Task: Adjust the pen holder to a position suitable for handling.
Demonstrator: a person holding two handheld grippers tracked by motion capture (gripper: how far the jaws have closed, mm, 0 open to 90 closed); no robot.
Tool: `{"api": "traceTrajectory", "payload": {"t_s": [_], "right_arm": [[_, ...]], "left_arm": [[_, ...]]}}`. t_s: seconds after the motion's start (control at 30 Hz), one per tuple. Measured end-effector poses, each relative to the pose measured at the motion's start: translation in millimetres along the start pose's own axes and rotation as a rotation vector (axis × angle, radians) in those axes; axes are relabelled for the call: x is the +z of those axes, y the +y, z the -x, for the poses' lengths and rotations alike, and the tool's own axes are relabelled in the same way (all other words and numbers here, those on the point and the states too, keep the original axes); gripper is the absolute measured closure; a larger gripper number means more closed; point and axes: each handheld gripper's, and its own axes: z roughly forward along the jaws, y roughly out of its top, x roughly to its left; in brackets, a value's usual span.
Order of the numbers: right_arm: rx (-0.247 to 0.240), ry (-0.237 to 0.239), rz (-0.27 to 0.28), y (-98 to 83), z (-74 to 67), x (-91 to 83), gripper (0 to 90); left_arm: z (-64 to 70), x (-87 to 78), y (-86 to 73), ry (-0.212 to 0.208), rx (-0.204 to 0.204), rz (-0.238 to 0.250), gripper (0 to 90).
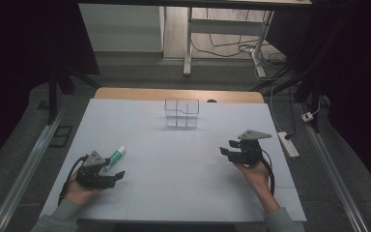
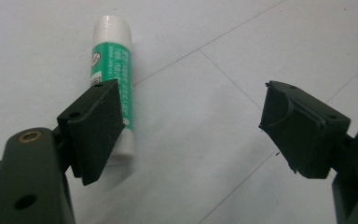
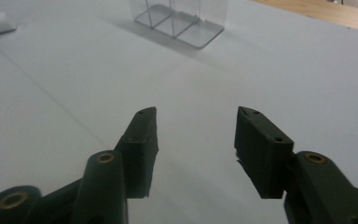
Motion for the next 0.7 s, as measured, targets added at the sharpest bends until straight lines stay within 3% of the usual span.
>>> {"api": "traceTrajectory", "payload": {"t_s": [0.13,0.33,0.7], "right_arm": [[0.021,0.011,-0.005,-15.3,-1.4,-12.9,42.7],[0.009,0.034,0.010,-35.5,-1.3,-31.7,39.0],[-0.047,0.053,-0.016,-42.8,-2.5,-30.5,34.5]], "left_arm": [[-0.6,1.5,1.6,0.000,0.002,-0.006,20.8],[-0.8,0.6,1.8,0.013,0.000,-0.010,20.9],[-3.4,0.0,3.4,0.013,-0.003,-0.020,21.0]]}}
